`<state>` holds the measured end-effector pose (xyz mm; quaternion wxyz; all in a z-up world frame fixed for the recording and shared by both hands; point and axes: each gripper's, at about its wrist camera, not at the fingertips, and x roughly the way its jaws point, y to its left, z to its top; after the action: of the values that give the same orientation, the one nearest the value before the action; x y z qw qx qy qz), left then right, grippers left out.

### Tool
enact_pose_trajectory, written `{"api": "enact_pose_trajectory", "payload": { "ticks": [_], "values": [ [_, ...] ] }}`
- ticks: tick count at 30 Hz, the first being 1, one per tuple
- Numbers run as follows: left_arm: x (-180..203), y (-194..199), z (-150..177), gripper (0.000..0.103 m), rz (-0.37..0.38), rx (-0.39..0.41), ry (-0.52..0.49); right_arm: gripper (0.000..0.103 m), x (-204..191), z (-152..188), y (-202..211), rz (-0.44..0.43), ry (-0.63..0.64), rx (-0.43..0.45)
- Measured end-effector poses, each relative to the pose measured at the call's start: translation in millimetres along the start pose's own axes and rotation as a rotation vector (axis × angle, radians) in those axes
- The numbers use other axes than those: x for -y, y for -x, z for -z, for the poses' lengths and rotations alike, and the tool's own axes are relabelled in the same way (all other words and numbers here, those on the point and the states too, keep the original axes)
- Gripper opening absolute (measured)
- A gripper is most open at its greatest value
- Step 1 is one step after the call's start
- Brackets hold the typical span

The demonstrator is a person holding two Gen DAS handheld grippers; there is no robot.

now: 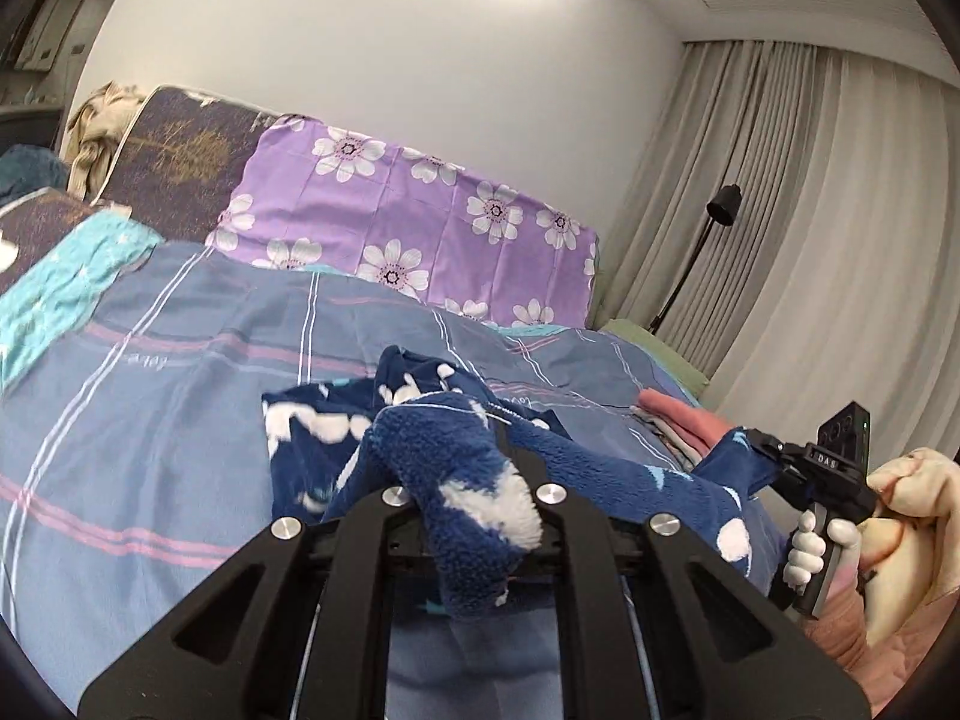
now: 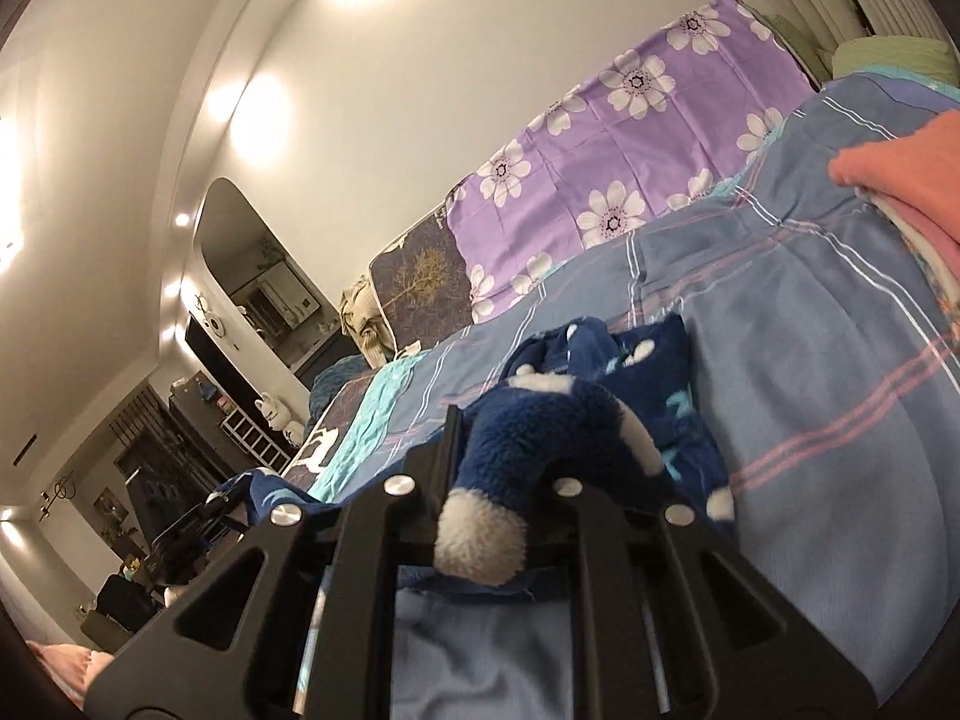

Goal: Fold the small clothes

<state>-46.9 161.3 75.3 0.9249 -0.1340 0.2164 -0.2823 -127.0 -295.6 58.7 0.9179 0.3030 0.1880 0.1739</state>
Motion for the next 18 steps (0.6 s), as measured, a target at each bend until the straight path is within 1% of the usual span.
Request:
{"api": "enact_pose_trajectory", "payload": {
  "ticks": [7,12,18],
  "values": [
    [-8.0,-32.4,-32.4,0.01,-0.026,0.007,-0.007,0.015,4.8,-36.2,-36.2,0.024,0.015,0.015],
    [-14.4,-57.0,-48.0,0.01,-0.077,-0.001,-0.015,0.017,11.2,-57.4,-66.0,0.073,0.029,0.015],
    [-19.2,-84.7,-65.6,0.01,-0.119,-0.002,-0.037,0.017,18.3,-81.0,-104.3,0.102,0.058,0.005]
  ]
}}
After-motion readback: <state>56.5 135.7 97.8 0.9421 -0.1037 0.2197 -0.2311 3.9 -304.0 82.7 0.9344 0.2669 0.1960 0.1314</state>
